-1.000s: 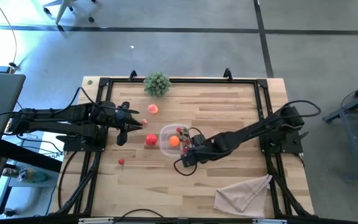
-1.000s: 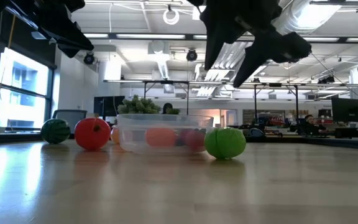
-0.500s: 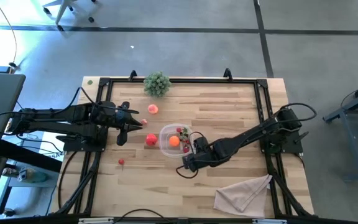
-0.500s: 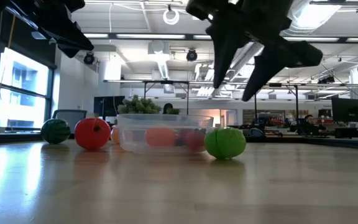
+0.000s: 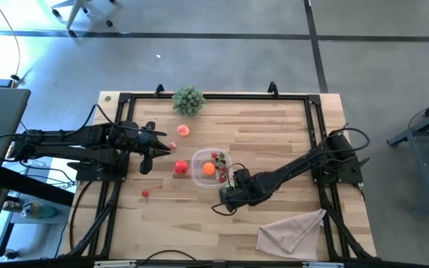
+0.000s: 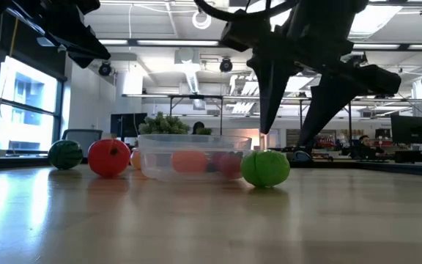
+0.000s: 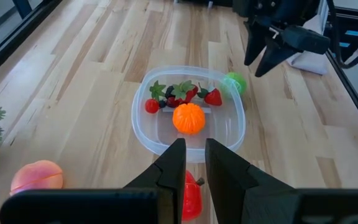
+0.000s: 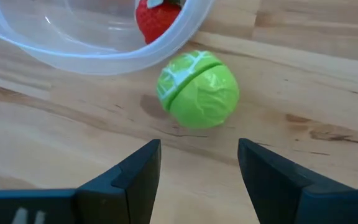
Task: Pick and placing Produce into tupperware
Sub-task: Put the cabbage into the transparent bin
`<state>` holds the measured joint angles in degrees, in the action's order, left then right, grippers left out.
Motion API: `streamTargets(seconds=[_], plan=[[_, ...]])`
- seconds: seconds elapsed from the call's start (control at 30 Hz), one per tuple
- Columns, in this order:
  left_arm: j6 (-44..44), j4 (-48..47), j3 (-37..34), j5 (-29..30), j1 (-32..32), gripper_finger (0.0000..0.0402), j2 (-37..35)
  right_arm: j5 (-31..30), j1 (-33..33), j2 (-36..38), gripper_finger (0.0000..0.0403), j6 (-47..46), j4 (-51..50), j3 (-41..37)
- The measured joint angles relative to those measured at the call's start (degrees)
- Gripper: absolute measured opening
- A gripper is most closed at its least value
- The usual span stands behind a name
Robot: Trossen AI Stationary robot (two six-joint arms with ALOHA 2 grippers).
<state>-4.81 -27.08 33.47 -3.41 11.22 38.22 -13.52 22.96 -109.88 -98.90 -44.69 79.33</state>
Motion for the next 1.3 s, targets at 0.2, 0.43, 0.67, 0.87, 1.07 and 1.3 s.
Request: streamTargets(seconds=[0.2, 0.43, 0.67, 0.87, 1.07, 1.3], plan=[[0.02, 0.01, 0.00, -0.01, 0.02, 0.0051, 0.00, -0.32, 0.00, -0.11, 0.0206, -0.19, -0.03, 0.00], [0.00, 0.01, 0.00, 0.01, 0.02, 0.0051, 0.00, -5.39, -0.42, -0.12, 0.0206, -2.73, 0.60, 0.00], [0.00, -0.01, 0.00, 0.01, 0.00, 0.0051, 0.00, -5.06, -0.55, -1.48, 0.0206, -4.19, 1.63, 0.00], [0.01, 0.00, 0.00, 0.00, 0.02, 0.0051, 0.02, -3.44, -0.59, -3.84, 0.0206, -6.69, 2.97, -0.02], [0.02, 0.01, 0.00, -0.01, 0.02, 0.0051, 0.00, -5.59, -0.57, -3.83, 0.0215, -6.22, 3.68, -0.02], [-0.01, 0.01, 0.00, -0.01, 0.02, 0.0051, 0.02, -5.53, -0.57, -4.65, 0.0258, -6.46, 4.56, 0.00]])
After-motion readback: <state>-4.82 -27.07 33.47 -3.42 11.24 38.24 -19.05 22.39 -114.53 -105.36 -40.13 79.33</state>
